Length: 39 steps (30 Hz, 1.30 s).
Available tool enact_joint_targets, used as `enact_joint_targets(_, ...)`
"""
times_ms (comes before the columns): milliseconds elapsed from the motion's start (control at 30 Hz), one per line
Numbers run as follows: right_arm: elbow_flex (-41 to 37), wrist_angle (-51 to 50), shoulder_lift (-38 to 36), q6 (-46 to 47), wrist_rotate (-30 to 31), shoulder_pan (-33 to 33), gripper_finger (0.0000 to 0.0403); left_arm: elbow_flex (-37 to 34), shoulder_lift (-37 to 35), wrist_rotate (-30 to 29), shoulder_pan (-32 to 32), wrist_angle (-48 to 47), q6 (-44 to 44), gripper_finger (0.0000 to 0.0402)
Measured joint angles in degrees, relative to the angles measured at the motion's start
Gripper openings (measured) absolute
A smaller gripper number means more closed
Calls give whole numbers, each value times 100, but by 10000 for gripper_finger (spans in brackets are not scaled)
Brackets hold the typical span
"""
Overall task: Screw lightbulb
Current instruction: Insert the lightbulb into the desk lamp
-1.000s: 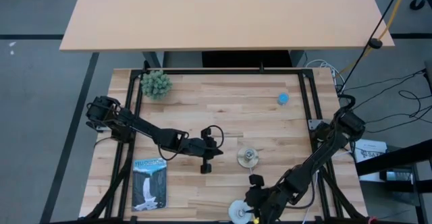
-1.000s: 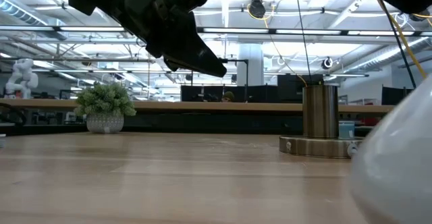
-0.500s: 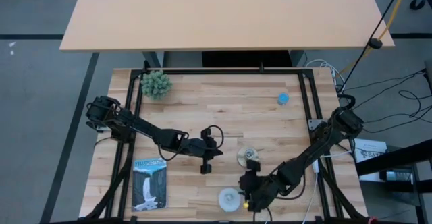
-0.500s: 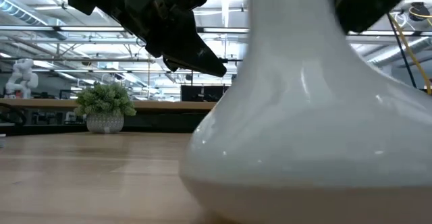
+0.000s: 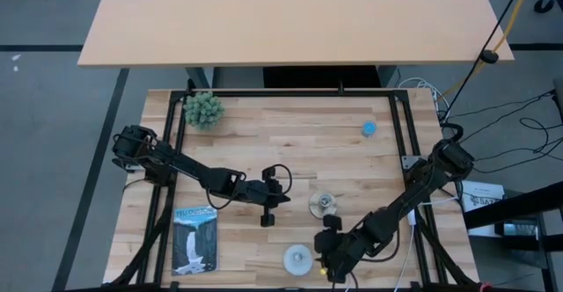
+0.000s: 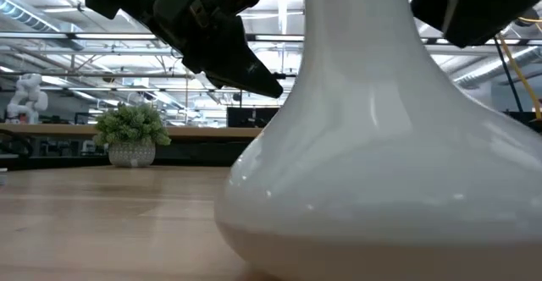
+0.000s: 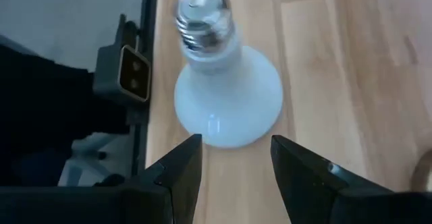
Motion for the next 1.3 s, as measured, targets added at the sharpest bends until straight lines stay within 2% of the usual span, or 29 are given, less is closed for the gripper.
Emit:
enact_joint_targets(133,0,-11,4,-1,254,-8,169,0,1,-2,17,2,251,0)
enact_joint_targets(267,0,-15,4,-1,257,-19,169,0,1,-7,34,154,524,0)
enact_joint_targets(633,0,231,99,90,220,-6,169,2,1,-9,66,119,474,0)
enact_joint_targets(800,-4,691,346,188,-366,-52,169,2,1,-11,66,114,474,0)
enact_joint_targets(933,-7,847,454,252,-506,-57,164,2,1,-11,66,86,474,0)
enact_joint_targets(1033,-7,1290,549,13,-703,-114,139,2,1,-12,66,86,472,0)
enact_joint_targets(1167,-7,1874,777,-380,-968,-244,82,2,1,-13,61,86,441,0)
enact_joint_targets(1300,-7,2264,957,-953,-979,-379,29,2,1,-13,37,88,417,0)
